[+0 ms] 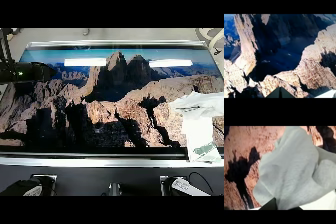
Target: Fold the shirts.
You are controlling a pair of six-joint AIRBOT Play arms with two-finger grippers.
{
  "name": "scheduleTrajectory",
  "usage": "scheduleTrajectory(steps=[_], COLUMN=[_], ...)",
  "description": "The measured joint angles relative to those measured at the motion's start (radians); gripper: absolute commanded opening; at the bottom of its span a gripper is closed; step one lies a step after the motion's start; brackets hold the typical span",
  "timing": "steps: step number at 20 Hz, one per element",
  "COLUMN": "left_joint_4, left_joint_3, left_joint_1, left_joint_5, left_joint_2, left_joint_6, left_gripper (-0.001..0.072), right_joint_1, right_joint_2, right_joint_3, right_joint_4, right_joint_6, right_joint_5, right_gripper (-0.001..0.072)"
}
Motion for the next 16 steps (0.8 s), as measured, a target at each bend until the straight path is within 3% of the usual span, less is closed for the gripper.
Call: scheduleTrajectory(steps=[3, 6, 16], left_joint_4=[0.0, 0.0, 0.0], left_joint_3=[0.0, 0.0, 0.0], left_joint_1=[0.0, 0.0, 0.0], left_joint_5=[0.0, 0.0, -0.002], left_joint_2=[-0.001, -0.001, -0.001], left_joint_6=[0.0, 0.005, 0.021], left_gripper=[0.0028, 0.0027, 0.0027], right_joint_1=[-0.016, -0.021, -0.026], right_joint_2=[0.011, 0.019, 0.083], right_joint_3=[0.0, 0.0, -0.011], right_joint_4=[0.053, 0.024, -0.341], right_joint_6=[0.04, 0.074, 0.241], right_joint_5=[-0.046, -0.004, 0.095], right_gripper=[0.0029, 0.0029, 0.0032])
